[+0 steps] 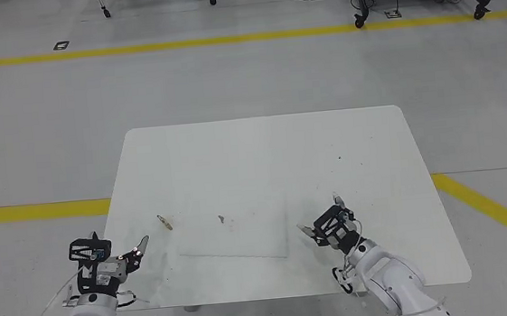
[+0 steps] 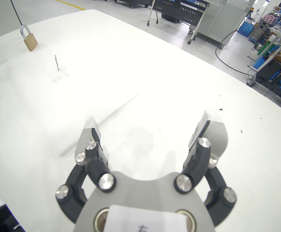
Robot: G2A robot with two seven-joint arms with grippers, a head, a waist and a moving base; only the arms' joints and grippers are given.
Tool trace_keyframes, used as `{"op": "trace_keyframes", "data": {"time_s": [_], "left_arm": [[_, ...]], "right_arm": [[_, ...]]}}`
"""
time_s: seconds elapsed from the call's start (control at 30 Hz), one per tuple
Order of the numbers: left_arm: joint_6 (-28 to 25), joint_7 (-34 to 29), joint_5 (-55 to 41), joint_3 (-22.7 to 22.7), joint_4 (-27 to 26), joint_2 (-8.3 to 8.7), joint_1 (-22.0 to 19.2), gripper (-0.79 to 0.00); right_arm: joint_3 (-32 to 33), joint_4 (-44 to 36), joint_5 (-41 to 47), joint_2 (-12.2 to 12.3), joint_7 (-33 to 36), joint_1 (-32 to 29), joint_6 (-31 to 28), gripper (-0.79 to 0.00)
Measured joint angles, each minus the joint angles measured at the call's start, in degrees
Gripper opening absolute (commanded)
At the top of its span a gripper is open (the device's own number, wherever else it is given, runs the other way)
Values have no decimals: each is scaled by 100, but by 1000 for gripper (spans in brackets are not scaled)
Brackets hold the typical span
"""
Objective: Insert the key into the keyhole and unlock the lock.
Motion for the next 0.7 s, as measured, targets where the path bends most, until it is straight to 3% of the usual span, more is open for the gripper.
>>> {"op": "trace_keyframes", "data": {"time_s": [0.33,0.57,0.7], "left_arm": [[0,0,0,0,0,0,0,0],[0,0,0,0,0,0,0,0],[0,0,0,0,0,0,0,0]], "right_arm": [[-29,17,78,7,-39,115,-142,0],[-569,823,633,-41,55,1436,-2377,0],[-1144,1347,748,-155,133,2120,-2961,0]]}}
